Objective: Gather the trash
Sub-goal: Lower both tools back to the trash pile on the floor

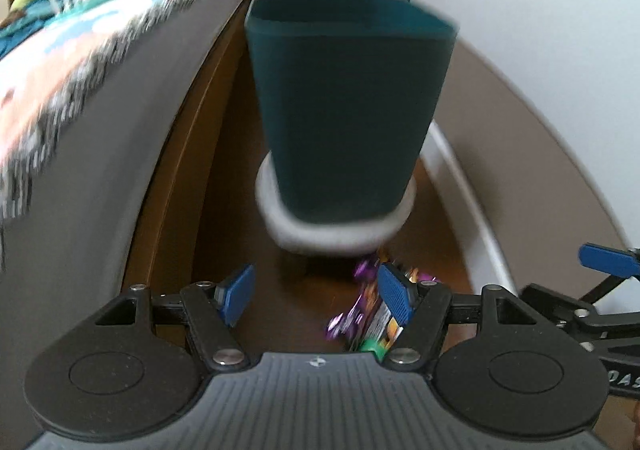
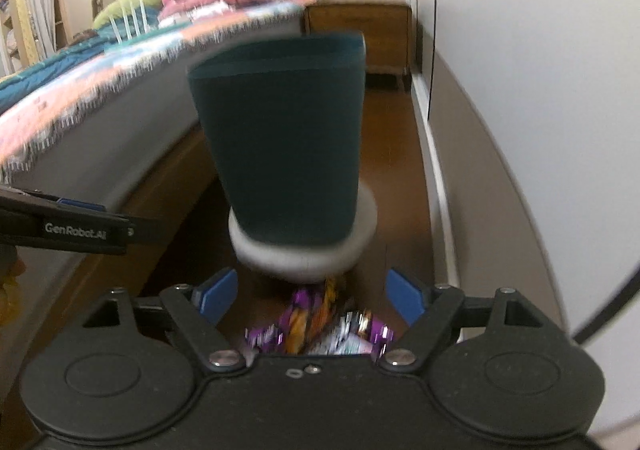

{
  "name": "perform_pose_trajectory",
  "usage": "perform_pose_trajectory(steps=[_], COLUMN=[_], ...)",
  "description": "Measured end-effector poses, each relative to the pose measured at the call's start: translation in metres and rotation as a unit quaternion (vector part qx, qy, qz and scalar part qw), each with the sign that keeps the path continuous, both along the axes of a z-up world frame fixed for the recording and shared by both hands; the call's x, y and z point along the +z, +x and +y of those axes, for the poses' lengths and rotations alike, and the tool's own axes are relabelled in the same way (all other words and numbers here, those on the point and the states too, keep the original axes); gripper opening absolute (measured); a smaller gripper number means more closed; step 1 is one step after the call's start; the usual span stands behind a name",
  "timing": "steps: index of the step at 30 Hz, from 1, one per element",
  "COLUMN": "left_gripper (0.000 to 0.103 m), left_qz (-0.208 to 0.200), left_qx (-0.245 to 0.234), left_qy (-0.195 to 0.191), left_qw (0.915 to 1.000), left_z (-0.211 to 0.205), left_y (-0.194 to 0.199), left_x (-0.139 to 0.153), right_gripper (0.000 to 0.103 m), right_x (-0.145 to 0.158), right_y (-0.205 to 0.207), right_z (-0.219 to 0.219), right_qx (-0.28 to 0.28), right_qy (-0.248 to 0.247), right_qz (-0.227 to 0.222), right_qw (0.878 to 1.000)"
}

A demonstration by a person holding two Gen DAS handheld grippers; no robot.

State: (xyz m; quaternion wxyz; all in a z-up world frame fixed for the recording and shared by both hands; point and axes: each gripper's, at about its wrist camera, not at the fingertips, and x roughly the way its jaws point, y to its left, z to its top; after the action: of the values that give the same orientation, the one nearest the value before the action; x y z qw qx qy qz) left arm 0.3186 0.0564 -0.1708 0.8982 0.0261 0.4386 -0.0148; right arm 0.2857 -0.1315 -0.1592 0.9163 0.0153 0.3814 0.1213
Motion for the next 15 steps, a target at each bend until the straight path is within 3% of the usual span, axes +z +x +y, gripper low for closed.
perform_pose_trajectory(steps=[7,15], left_gripper=[0.075,0.075], left_qz=[0.056,0.118], left_qx=[0.045,0.056], left_qy=[0.005,0.063], left_qw=[0.9974,0.9895], left_z=[0.017,0.026], left_y=[-0.036,-0.066], left_x=[-0.076,-0.172], right_gripper=[0.089,0.093], right_x=[-0.065,-0.16], right_y=[-0.032,-0.072], right_z=[-0.001,0.009], right_qx=[0.013,0.042], right_qy=[-0.004,-0.039], right_qz=[0.057,0.159], right_qw=[0.998,0.986])
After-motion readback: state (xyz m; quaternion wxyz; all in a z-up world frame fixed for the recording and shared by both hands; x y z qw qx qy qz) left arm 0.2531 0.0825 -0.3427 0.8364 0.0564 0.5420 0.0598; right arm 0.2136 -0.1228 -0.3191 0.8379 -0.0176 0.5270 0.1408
